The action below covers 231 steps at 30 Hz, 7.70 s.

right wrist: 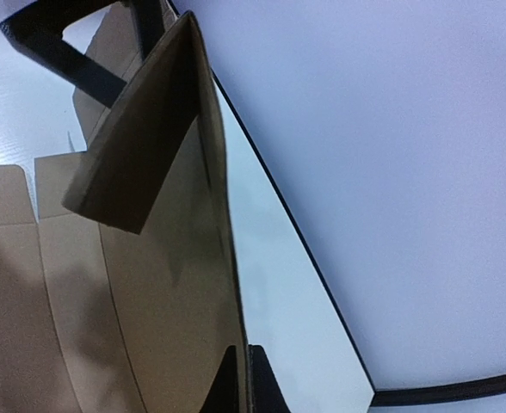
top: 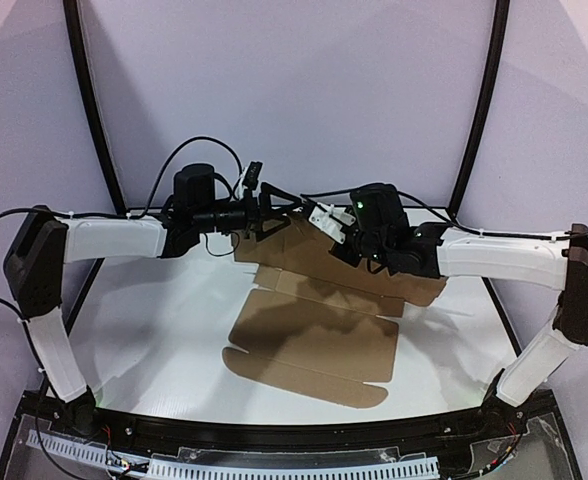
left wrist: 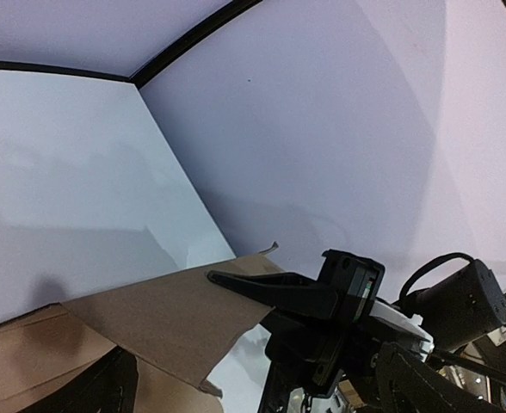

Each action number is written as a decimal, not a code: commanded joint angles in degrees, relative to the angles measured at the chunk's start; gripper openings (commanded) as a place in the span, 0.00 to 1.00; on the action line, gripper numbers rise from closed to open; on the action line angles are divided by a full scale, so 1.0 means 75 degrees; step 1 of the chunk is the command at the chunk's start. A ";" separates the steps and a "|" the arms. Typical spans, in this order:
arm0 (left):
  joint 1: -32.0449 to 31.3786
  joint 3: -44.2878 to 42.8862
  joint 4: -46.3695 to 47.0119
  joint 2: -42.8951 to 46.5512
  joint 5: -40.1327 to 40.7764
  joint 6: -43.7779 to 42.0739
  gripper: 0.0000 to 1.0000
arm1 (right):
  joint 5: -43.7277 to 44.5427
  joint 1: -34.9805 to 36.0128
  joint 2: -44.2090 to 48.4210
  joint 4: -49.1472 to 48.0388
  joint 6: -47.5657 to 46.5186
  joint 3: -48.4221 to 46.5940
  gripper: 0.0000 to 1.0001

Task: Fold the paper box

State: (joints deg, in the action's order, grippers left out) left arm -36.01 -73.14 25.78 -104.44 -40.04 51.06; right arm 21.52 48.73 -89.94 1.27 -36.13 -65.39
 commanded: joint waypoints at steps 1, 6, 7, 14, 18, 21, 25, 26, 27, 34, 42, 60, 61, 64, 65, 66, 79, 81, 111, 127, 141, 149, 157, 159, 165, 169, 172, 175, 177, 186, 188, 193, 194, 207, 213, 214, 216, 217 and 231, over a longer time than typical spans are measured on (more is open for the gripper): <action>-0.0151 -0.0268 0.1109 -0.0207 0.0159 0.0376 0.99 | -0.1454 0.0229 -0.0208 0.0080 0.1322 -0.0193 0.00; -0.0157 0.0183 0.0458 0.0223 0.0142 -0.0310 0.99 | -0.0046 0.0174 -0.0329 0.0572 0.1547 -0.0547 0.00; -0.0157 0.0315 0.0290 0.0441 0.0154 -0.0566 0.99 | 0.0180 0.0135 -0.0352 0.0693 0.1568 -0.0613 0.00; -0.0156 0.2301 -0.0390 0.2314 0.1065 -0.1576 0.99 | 0.0374 -0.0262 0.0105 0.1281 0.2402 -0.0780 0.00; -0.0156 0.3150 -0.1232 0.3625 0.2194 -0.2022 0.99 | -0.0225 -0.0422 0.0646 0.1095 0.2770 -0.0485 0.00; -0.0155 0.3313 -0.2192 0.4264 0.3069 -0.2460 0.99 | -0.0458 -0.0512 0.1061 0.0886 0.2793 -0.0295 0.00; -0.0140 0.3301 -0.3410 0.4838 0.4146 -0.3543 0.99 | -0.1201 -0.0590 0.1899 0.0531 0.2384 0.0137 0.00; -0.0134 0.3219 -0.3737 0.4934 0.4356 -0.3920 0.99 | -0.1376 -0.0601 0.2125 0.0482 0.2300 0.0242 0.00; -0.0133 0.3095 -0.4016 0.4986 0.4535 -0.4263 0.99 | -0.1601 -0.0624 0.2317 0.0528 0.2279 0.0301 0.00; 0.0209 0.1949 -0.4766 0.4562 0.4594 -0.5662 0.99 | -0.2381 -0.0718 0.3367 0.0728 0.2745 0.0722 0.00; 0.0336 0.0333 -0.5304 0.3050 0.3819 -0.6453 0.92 | -0.2761 -0.0720 0.3690 0.1009 0.3037 0.0794 0.00; 0.0891 0.0476 -0.4174 0.2355 0.1885 -0.6252 0.72 | -0.3118 -0.0720 0.3926 0.1054 0.3188 0.0775 0.00; 0.0896 0.0530 -0.4080 0.2370 0.1751 -0.6269 0.67 | -0.3073 -0.0720 0.3912 0.1023 0.3257 0.0763 0.00; 0.0899 0.0688 -0.3828 0.2406 0.1633 -0.6295 0.52 | -0.2958 -0.0725 0.3813 0.0935 0.3634 0.0672 0.00; 0.0899 0.0736 -0.3727 0.2413 0.1647 -0.6291 0.50 | -0.2990 -0.0721 0.3782 0.0924 0.3785 0.0631 0.00; 0.0899 0.0806 -0.3620 0.2410 0.1622 -0.6273 0.46 | -0.3122 -0.0720 0.3742 0.0906 0.3932 0.0585 0.00; 0.0787 0.1878 -0.1916 0.2986 0.2279 -0.6107 0.01 | -0.2476 -0.0720 0.3278 0.1779 0.5555 -0.0271 0.00; 0.0600 0.1922 -0.2062 0.3097 0.2674 -0.6407 0.01 | -0.2389 -0.0721 0.3178 0.1984 0.5838 -0.0414 0.00; -0.3715 0.0534 -0.4228 0.0855 0.9339 -1.2260 0.01 | -0.2740 -0.0727 0.2524 0.2361 0.6512 -0.0810 0.00; -0.4010 0.0377 -0.3492 0.0291 1.0689 -1.2090 0.02 | -0.2735 -0.0732 0.2681 0.2418 0.5997 -0.0703 0.00; -0.3676 0.0435 -0.4202 0.1732 1.0032 -0.9675 0.83 | -0.2635 -0.0957 0.1220 0.2724 0.1737 -0.1804 0.00; -0.3481 0.1853 -0.4501 0.4388 1.0641 -0.7465 0.99 | -0.2700 -0.1029 0.0322 0.2627 0.0163 -0.2290 0.00; -0.1463 0.3454 -0.5266 0.6428 1.0267 -0.4006 0.99 | -0.3202 -0.0761 0.0100 0.2065 -0.0928 -0.1559 0.00; -0.1246 0.3643 -0.5380 0.6582 1.0206 -0.3545 0.99 | -0.2841 -0.0525 0.0129 0.1713 -0.1155 -0.1155 0.00; -0.1061 0.4116 -0.5412 0.6645 1.0139 -0.2381 0.99 | -0.1442 0.0390 0.0247 0.0528 -0.1530 0.0038 0.00; -0.1030 0.4471 -0.5482 0.6800 1.0063 -0.1875 0.99 | -0.0207 0.0772 0.0166 -0.0037 -0.1176 0.0355 0.00; -0.1034 0.4699 -0.5451 0.7042 1.0013 -0.1662 0.99 | 0.0597 0.0741 -0.0112 -0.0590 -0.1217 0.0177 0.00; -0.1035 0.4934 -0.5107 0.7309 0.9581 -0.1735 0.99 | 0.1289 0.0606 -0.0510 -0.0981 -0.1364 -0.0395 0.00; -0.1029 0.5031 -0.4870 0.7419 0.9277 -0.1773 0.99 | 0.1290 0.0452 -0.0628 -0.1170 -0.1287 -0.0723 0.00; -0.1034 0.5070 -0.3631 0.6113 0.6723 -0.1319 0.99 | 0.1216 -0.0161 -0.1557 -0.2197 -0.2404 -0.1534 0.00; -0.1035 0.4974 -0.3196 0.5309 0.5997 -0.1301 0.99 | 0.1190 -0.0223 -0.1666 -0.2197 -0.2546 -0.1798 0.00; -0.1026 0.4390 -0.2328 0.3514 0.4573 -0.1287 0.99 | 0.0373 -0.0228 -0.1501 -0.1254 -0.1902 -0.2207 0.00; -0.1030 0.4244 -0.1999 0.3256 0.4189 -0.1283 0.99 | 0.0159 -0.0230 -0.1465 -0.1036 -0.1743 -0.2224 0.00; -0.0913 0.3084 -0.2204 0.0570 0.3522 -0.1770 0.99 | -0.0788 -0.0213 -0.1004 0.0523 -0.0634 -0.2198 0.00; -0.0906 0.3200 -0.2205 0.0087 0.3631 -0.1721 0.99 | -0.2170 -0.0100 -0.0593 0.2911 0.0364 -0.3070 0.00; -0.0906 0.3205 -0.2177 0.0019 0.3670 -0.1692 0.99 | -0.2523 -0.0065 -0.0537 0.3332 0.0539 -0.3190 0.00; -0.0906 0.3214 -0.2102 -0.0058 0.3729 -0.1640 0.99 | -0.3243 0.0016 -0.0438 0.3976 0.0875 -0.3331 0.00; -0.0906 0.3220 -0.2084 -0.0089 0.3747 -0.1627 0.99 | -0.3544 0.0074 -0.0389 0.4234 0.1061 -0.3366 0.00; -0.0906 0.3354 -0.2096 0.0012 0.3875 -0.1602 0.99 | -0.4797 0.0612 -0.0653 0.4868 0.4411 -0.3198 0.00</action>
State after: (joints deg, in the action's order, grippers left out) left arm -43.24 -50.17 13.65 -103.28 -12.63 38.77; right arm -5.92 52.03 -93.41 36.26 -15.04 -89.03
